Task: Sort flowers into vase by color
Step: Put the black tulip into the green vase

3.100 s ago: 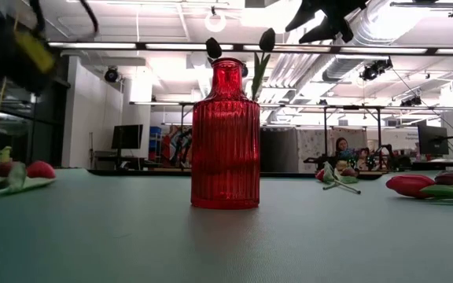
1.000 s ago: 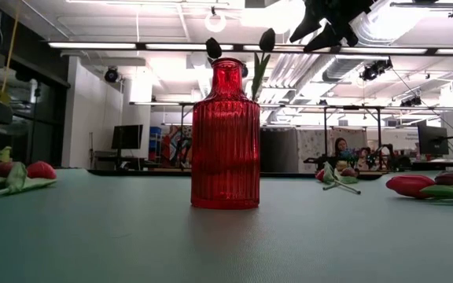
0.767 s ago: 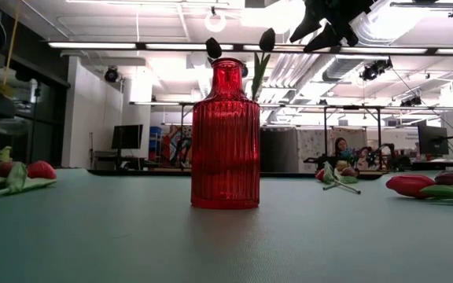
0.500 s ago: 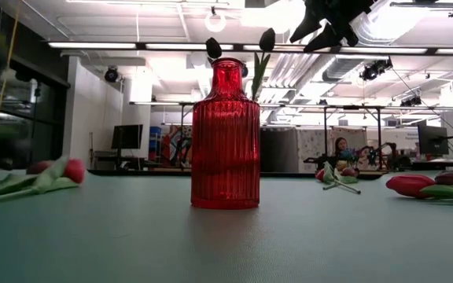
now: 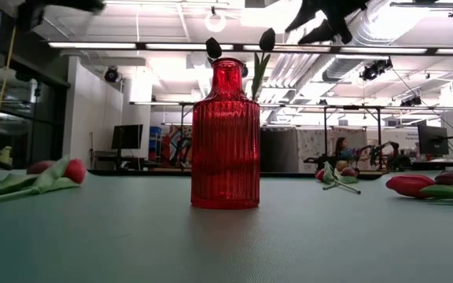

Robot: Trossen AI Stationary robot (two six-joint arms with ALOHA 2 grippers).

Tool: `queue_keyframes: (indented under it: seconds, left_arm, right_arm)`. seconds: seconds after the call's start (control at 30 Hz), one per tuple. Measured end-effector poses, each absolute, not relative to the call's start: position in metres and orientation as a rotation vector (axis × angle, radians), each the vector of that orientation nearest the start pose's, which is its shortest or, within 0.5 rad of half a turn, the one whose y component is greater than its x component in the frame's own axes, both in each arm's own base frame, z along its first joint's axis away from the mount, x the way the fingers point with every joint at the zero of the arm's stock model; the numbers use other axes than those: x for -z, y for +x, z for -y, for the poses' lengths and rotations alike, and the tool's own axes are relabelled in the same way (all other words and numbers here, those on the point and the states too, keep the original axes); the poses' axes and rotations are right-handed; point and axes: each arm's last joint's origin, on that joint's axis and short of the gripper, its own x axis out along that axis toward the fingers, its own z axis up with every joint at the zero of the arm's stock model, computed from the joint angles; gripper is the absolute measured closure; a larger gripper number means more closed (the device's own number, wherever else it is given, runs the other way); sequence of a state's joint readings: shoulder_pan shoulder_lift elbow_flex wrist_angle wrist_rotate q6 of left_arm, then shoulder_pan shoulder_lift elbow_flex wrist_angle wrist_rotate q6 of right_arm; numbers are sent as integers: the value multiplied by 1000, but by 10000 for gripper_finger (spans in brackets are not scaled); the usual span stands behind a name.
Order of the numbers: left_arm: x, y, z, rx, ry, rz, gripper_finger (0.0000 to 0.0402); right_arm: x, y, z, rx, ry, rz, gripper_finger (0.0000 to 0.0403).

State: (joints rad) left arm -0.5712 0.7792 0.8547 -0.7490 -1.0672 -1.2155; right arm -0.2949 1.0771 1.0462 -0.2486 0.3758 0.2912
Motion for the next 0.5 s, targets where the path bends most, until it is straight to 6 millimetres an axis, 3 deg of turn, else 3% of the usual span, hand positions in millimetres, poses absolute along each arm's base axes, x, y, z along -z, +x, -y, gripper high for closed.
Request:
queue_keyframes:
  seconds: [0.1, 0.27, 0.4, 0.5]
  left_arm:
    - [-331, 149, 36, -721, -507, -45, 401]
    - [-358, 196, 6, -611, -226, 83, 401]
    - [-373, 228, -18, -539, -55, 269, 401]
    - [-378, 250, -32, -536, 17, 269, 401]
  right_arm:
    - [-376, 219, 77, 661, 276, -59, 158]
    - [-394, 216, 76, 624, 279, 118, 158]
    - [-400, 215, 75, 615, 280, 172, 158]
    - [-399, 215, 75, 616, 282, 164, 158]
